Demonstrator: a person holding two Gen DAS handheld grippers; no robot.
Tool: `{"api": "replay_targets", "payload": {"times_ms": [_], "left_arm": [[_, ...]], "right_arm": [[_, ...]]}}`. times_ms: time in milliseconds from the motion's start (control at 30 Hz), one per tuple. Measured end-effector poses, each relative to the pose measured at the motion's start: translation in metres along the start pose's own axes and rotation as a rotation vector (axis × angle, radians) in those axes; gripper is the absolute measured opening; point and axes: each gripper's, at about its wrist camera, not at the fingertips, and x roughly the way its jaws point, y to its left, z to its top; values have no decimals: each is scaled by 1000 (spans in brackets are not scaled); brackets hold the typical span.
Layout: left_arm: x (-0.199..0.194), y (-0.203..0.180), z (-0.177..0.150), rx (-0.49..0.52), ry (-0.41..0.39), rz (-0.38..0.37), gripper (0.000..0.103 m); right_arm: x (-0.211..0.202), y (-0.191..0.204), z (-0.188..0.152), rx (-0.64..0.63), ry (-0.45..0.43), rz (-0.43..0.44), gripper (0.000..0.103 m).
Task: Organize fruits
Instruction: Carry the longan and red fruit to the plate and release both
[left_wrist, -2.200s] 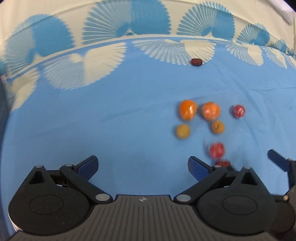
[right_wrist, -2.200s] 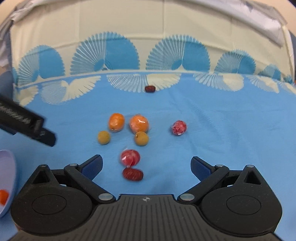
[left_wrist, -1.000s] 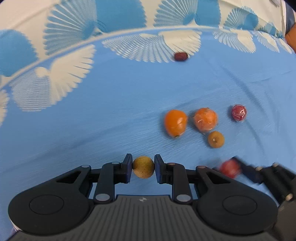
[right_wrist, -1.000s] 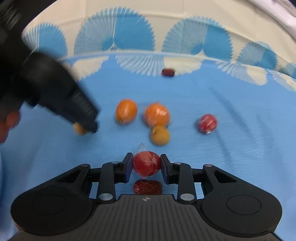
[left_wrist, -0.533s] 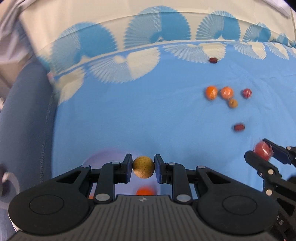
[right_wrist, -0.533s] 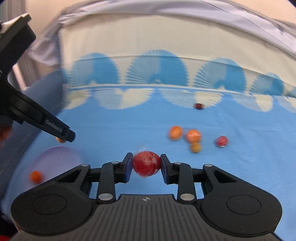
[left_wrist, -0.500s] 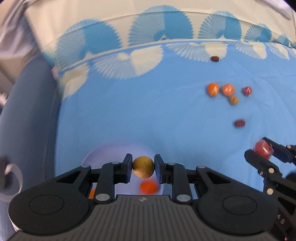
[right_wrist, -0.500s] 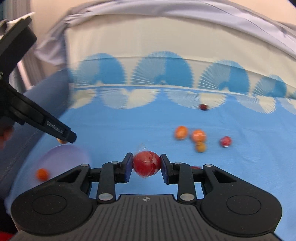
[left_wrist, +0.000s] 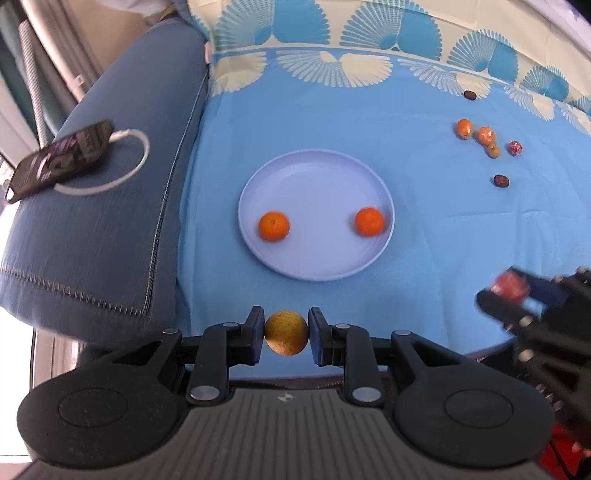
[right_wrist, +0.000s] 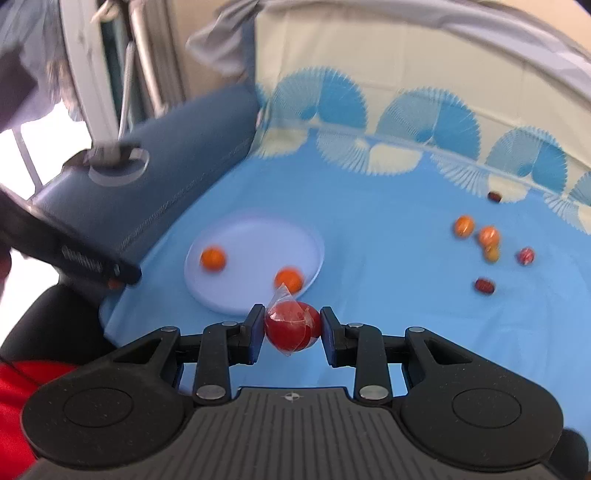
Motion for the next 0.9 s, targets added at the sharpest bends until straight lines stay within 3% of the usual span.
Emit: {"api": "replay_targets", "payload": {"times_ms": [300,900], "left_arm": [[-8,13,-13,-36,-35,-22,28],[-7,19,-11,-44,-47,-48,28]], "right_arm": [[-1,35,-7,-92,42,-5,34],[-1,39,-7,-127,48,-20,34]]}}
